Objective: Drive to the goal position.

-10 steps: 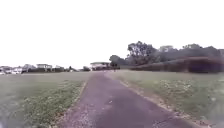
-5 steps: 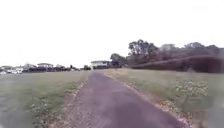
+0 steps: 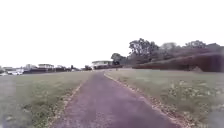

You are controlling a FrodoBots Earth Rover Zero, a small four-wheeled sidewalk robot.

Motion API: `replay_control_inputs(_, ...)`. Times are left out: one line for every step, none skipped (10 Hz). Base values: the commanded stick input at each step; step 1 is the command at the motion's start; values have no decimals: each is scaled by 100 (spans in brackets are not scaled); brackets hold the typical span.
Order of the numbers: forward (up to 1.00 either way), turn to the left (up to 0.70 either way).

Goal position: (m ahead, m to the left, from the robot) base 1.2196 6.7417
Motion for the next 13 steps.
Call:
replay_control_inputs(85,34)
replay_control_inputs(85,27)
replay_control_inputs(85,13)
replay_control_inputs(85,0)
replay_control_inputs(85,0)
replay_control_inputs(85,0)
replay_control_inputs(85,0)
replay_control_inputs(85,0)
replay_control_inputs(85,0)
replay_control_inputs(85,0)
replay_control_inputs(85,0)
replay_control_inputs(85,0)
replay_control_inputs(85,0)
